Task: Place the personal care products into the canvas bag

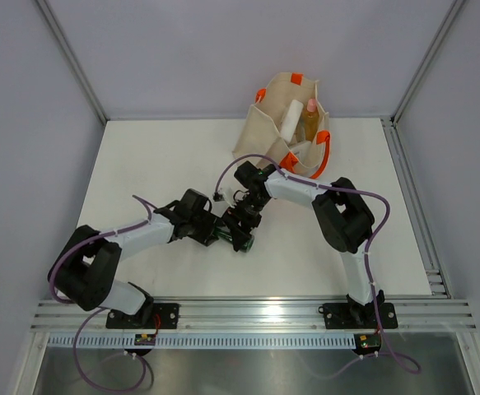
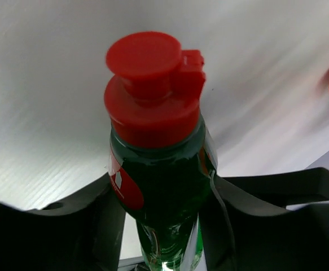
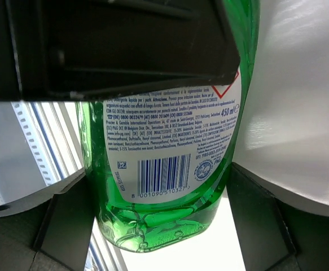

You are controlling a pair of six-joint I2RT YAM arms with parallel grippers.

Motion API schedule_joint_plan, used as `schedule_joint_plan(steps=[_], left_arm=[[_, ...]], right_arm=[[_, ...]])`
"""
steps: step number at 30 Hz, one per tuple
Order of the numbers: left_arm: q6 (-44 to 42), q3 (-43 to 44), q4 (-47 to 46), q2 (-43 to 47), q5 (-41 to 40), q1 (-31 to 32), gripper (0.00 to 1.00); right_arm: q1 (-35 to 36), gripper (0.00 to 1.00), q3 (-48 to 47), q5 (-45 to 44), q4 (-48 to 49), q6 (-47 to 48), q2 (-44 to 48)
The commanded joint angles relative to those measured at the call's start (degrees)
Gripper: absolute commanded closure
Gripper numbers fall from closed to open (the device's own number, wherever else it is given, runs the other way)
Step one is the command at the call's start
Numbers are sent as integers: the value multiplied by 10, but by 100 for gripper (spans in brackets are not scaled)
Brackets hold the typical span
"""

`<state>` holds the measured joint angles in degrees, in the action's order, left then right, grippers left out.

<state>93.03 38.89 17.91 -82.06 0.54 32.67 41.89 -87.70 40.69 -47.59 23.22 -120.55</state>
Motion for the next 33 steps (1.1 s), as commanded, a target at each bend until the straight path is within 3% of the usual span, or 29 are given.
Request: schedule_joint_plan(steps=[1,3,5,6,7,16,20,25,28,29,33], left_arm=[[-24,0,-59,-20,-3,0,75],[-32,-12,-89,-22,-4,0,89],[-37,-25,-127,-19,2,0,100],[-39,-29,-139,-17,5,0,100],[-41,-34,-157,-14,7,0,100],[-131,-61,-143,75,-3,-1,100],[-149,-79,-133,133,1,-6,100],[-174,-86,-175,181,45,-15,100],[-284,-59,-233,215,83,-22,100],[-385,-45,-246,244,113,-23,100],[-587,72,-224,290,162,-23,100]], right_arm=[[0,77,15,-54,14,8,1],[-1,73,16,-50,9,11,4],[-1,55,18,-47,4,16,9],[0,47,20,-49,3,17,14],[-1,1,24,-54,2,17,26],[-10,0,-40,-125,-37,43,203],[-17,0,-64,-226,-54,69,239],[-32,0,-29,-216,-22,53,287],[-81,0,1,-170,45,2,382],[-102,0,6,-130,64,-13,406],[-210,1,47,-83,112,-46,515]])
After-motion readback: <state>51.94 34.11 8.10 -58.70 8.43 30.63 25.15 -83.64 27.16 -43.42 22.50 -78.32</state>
